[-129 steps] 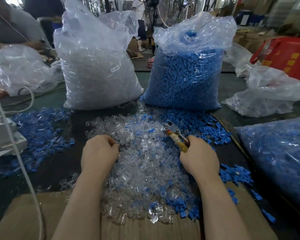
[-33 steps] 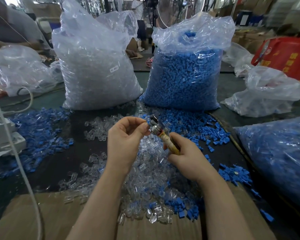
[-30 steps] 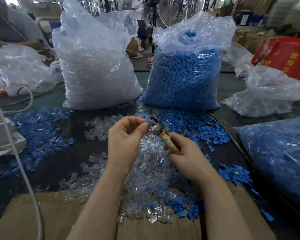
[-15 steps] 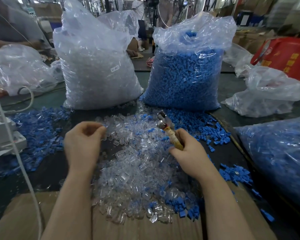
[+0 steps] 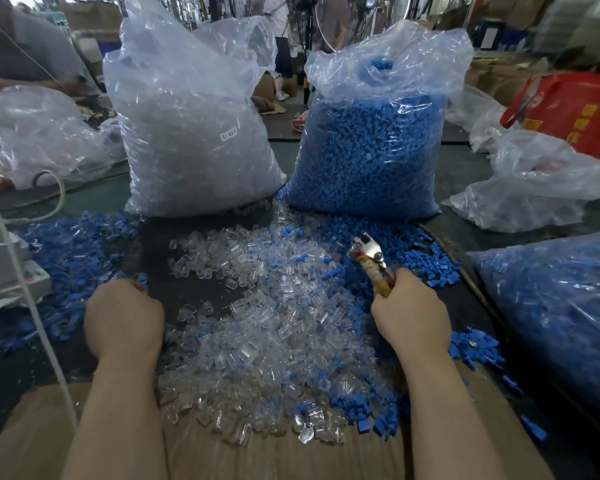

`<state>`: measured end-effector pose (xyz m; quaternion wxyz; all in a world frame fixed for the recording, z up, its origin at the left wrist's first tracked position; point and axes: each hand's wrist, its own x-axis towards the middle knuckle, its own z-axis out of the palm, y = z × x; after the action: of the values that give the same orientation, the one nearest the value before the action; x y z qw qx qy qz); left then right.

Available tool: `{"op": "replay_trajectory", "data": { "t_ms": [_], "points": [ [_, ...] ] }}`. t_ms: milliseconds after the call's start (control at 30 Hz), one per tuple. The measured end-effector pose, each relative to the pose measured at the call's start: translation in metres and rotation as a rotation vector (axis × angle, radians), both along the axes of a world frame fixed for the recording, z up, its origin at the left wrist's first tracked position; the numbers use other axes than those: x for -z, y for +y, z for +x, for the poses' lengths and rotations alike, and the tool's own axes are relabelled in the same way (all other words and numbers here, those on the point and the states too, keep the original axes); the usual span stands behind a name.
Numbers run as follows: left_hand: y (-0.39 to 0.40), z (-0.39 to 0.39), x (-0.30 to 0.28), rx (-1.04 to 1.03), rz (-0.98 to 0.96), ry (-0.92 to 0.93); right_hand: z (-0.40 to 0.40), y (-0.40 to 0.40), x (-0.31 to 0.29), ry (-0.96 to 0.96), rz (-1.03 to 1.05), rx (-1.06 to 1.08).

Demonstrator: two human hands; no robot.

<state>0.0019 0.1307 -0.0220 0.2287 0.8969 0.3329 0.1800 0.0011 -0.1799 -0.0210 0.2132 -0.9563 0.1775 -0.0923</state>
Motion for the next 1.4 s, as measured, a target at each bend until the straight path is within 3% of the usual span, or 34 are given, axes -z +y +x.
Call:
{"op": "replay_trajectory", "data": {
  "t_ms": [167, 233, 300, 433, 600, 833, 1033, 1267, 1400],
  "points": [
    [-0.003, 0.004, -0.001, 0.011, 0.079, 0.161, 0.0, 0.005, -0.001, 0.08, -0.063, -0.023],
    [-0.007, 0.005, -0.005, 0.039, 0.133, 0.132, 0.0, 0.007, -0.001, 0.092, -0.103, -0.043],
    [-0.016, 0.008, -0.01, 0.127, 0.14, 0.071, 0.001, 0.008, -0.001, 0.093, -0.117, -0.051],
    [-0.047, 0.009, -0.018, 0.407, -0.073, 0.044, 0.001, 0.009, -0.001, 0.08, -0.133, -0.057],
    [-0.072, 0.009, -0.014, 0.585, -0.012, 0.119, 0.001, 0.01, 0.0, 0.091, -0.132, -0.067],
    [-0.073, 0.009, -0.016, 0.568, -0.084, 0.152, 0.001, 0.013, 0.001, 0.089, -0.103, -0.073],
    [-0.08, 0.004, -0.018, 0.55, 0.014, 0.221, 0.002, 0.014, -0.003, -0.079, 0.027, -0.011],
    [-0.08, 0.003, -0.014, 0.498, 0.004, 0.147, 0.004, 0.014, -0.004, -0.151, 0.159, -0.051],
    [-0.077, 0.005, -0.013, 0.507, -0.102, 0.068, 0.004, 0.014, -0.004, -0.178, 0.199, -0.073]
  ]
}}
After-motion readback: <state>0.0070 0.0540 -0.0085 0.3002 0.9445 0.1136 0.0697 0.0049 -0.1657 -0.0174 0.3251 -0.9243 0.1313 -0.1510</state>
